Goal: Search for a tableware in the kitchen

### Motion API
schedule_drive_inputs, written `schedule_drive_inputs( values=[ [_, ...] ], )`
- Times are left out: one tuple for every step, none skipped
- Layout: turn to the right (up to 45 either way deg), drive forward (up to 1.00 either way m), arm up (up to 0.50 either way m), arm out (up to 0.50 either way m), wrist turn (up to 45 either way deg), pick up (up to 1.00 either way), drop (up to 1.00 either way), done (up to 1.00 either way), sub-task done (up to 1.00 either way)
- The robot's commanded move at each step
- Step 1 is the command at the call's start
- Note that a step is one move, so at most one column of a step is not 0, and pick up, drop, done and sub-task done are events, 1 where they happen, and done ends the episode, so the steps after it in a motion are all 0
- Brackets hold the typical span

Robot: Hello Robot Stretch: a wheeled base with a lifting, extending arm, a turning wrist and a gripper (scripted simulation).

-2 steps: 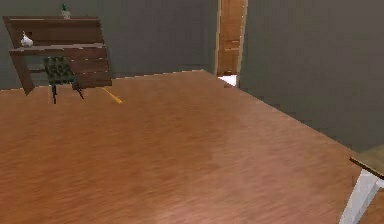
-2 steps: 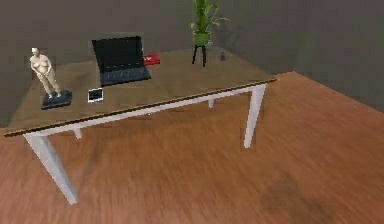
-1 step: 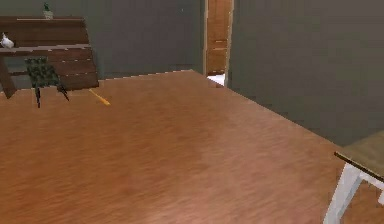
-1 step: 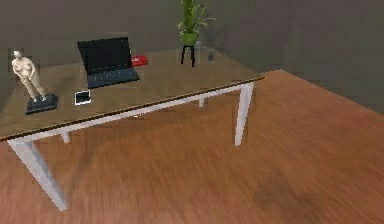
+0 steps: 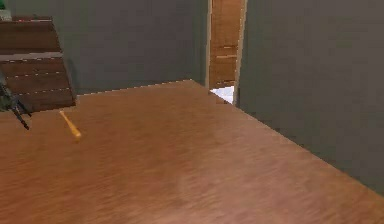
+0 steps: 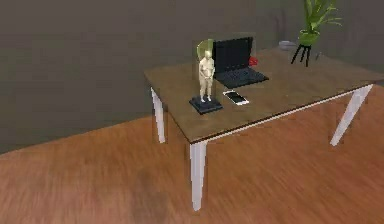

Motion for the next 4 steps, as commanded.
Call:
schedule_drive_inputs(
  values=[
    [0.0, 1.0, 0.0, 0.0, 0.0, 0.0, 0.0, 0.0, 0.0],
    [3.0, 0.0, 0.0, 0.0, 0.0, 0.0, 0.0, 0.0, 0.0],
    [0.0, 1.0, 0.0, 0.0, 0.0, 0.0, 0.0, 0.0, 0.0],
    [0.0, 1.0, 0.0, 0.0, 0.0, 0.0, 0.0, 0.0, 0.0]
  ],
)
